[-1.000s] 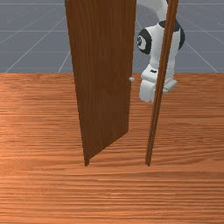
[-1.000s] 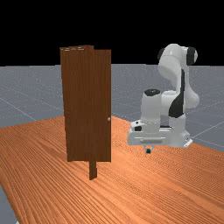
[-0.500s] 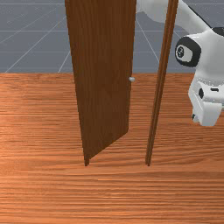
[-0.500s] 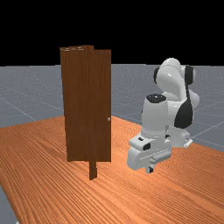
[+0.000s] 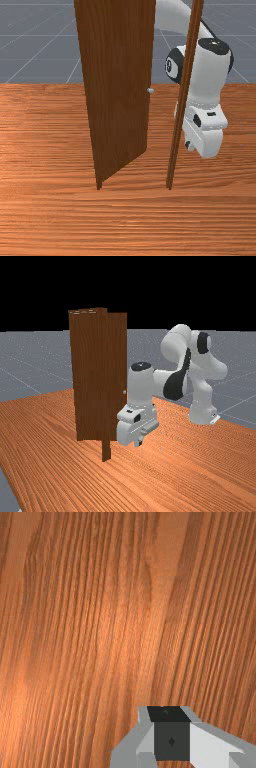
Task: Open the door
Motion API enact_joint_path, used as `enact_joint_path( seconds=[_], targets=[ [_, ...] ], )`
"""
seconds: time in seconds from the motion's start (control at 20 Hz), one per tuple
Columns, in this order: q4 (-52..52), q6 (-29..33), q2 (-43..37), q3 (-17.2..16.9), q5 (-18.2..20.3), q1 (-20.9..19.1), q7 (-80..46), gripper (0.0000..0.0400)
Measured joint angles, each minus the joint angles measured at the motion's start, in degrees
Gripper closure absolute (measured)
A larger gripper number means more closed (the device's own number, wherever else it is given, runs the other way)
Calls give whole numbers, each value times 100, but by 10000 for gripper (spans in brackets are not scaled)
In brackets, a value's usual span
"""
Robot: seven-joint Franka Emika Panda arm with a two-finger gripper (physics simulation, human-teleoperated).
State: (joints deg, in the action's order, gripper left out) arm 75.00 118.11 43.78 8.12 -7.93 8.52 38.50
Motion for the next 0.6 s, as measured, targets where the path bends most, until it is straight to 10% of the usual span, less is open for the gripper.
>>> enact_joint_path(
  seconds=[0.6],
  targets=[
    [1347, 314, -852, 352, 300, -2108, 5219, 400]
  ],
)
